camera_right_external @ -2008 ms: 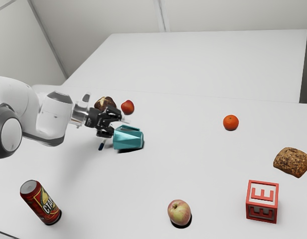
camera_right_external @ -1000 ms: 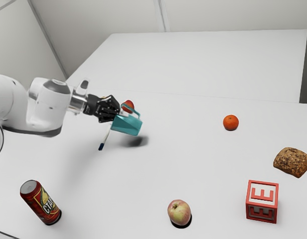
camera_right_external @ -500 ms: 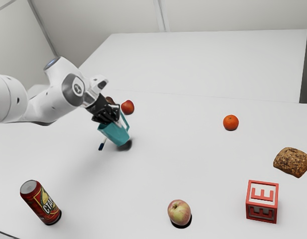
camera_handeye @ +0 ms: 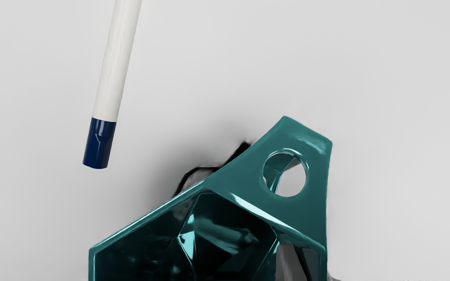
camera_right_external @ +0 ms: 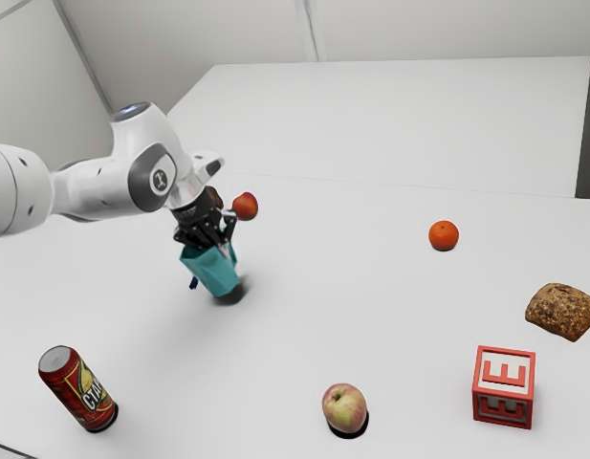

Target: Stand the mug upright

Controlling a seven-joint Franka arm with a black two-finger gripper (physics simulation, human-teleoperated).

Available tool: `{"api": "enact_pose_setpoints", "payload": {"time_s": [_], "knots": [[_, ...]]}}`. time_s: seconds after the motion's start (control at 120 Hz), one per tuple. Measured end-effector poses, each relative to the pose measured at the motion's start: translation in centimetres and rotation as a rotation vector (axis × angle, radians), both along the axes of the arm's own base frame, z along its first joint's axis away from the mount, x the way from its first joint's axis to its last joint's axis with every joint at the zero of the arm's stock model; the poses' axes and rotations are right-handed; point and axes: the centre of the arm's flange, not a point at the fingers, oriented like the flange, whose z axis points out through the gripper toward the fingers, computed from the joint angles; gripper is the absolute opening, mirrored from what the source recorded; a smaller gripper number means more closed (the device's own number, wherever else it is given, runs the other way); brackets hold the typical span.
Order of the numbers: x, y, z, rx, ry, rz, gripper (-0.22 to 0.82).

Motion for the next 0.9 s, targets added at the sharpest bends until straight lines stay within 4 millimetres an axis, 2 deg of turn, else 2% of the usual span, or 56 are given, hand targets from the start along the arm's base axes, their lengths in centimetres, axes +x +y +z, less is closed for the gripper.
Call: {"api": "enact_pose_setpoints", "payload": {"time_s": [0.7,0.9], "knots": [[-0.7,-1.3,-0.8,0.137,0.132,0.211,-0.18],[-0.6,-1.4,-2.0,0.160,0.157,0.252,-0.18]]}}
